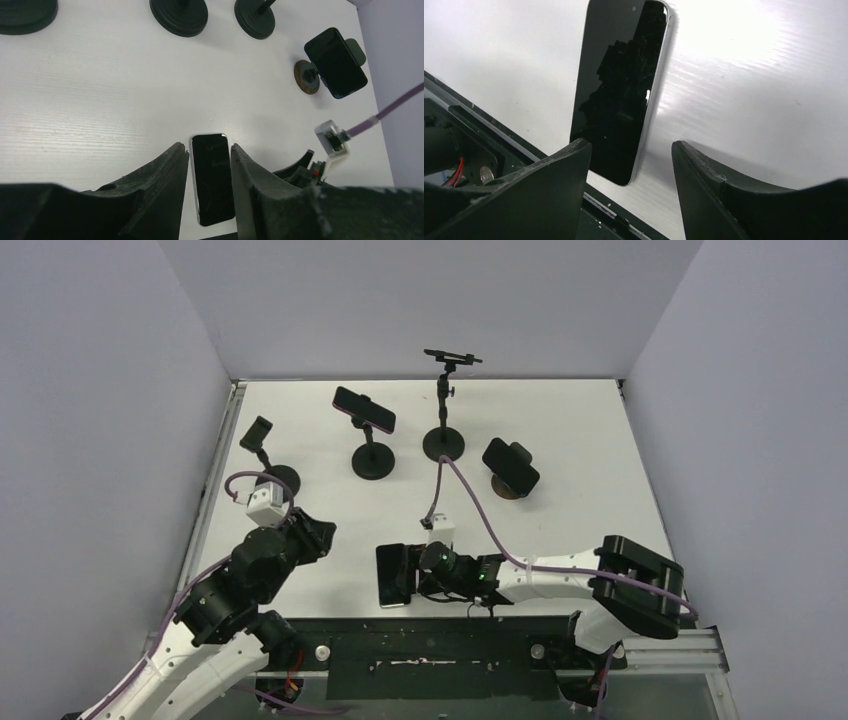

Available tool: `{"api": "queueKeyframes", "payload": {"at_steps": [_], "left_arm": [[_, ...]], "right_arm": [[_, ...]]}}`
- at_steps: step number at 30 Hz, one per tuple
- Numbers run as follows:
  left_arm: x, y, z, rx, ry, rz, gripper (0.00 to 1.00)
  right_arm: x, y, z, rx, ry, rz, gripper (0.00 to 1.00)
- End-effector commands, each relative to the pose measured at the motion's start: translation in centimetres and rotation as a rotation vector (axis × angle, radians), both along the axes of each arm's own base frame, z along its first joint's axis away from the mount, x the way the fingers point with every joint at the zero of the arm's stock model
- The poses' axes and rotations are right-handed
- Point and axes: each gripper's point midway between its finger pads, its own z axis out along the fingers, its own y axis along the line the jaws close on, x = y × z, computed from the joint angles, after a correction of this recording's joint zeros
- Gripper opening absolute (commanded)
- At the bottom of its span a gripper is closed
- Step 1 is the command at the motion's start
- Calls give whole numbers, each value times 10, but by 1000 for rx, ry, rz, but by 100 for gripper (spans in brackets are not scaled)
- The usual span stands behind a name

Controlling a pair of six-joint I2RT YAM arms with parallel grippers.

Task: Remove the phone from the phone stand
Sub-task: Adjust the phone at the center of the board.

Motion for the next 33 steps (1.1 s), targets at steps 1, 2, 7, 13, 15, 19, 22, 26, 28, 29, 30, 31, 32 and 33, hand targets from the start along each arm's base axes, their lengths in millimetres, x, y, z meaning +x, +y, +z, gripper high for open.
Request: {"api": "queueKeyframes", "payload": {"at_steps": [1,2,7,13,15,19,22,26,28,29,30,31,32,33], "left_arm": [[8,13,17,26,-86,53,41],[9,12,21,25,-108,50,48],[14,15,34,8,-206,57,75],[13,26,35,-7,-265,95,88],[11,27,39,-11,-280,88,88],[10,26,38,2,-283,74,88],[10,23,37,3,-282,60,86],[9,23,37,5,-279,57,85],[9,23,38,3,-281,55,85],[9,23,38,1,-282,55,85],[9,23,38,0,-283,55,85],[9,23,38,1,-283,54,85],[9,23,38,1,-283,54,85],[9,23,38,1,-284,52,85]], "right_arm": [[12,-19,21,-1,-142,-93,62],[10,-20,19,8,-136,-94,62],[5,-12,19,75,-110,-89,62],[10,-3,27,159,-112,-113,61],[10,-1,26,168,-108,-119,61],[12,4,19,167,-84,-128,59],[14,8,11,162,-55,-134,58],[20,6,1,140,-24,-169,56],[24,8,-1,152,-7,-176,56],[25,11,-1,159,-3,-173,55],[26,15,-1,161,0,-169,54],[27,18,-1,160,2,-161,53],[26,23,-2,157,3,-151,52],[26,26,-2,158,5,-145,51]]}}
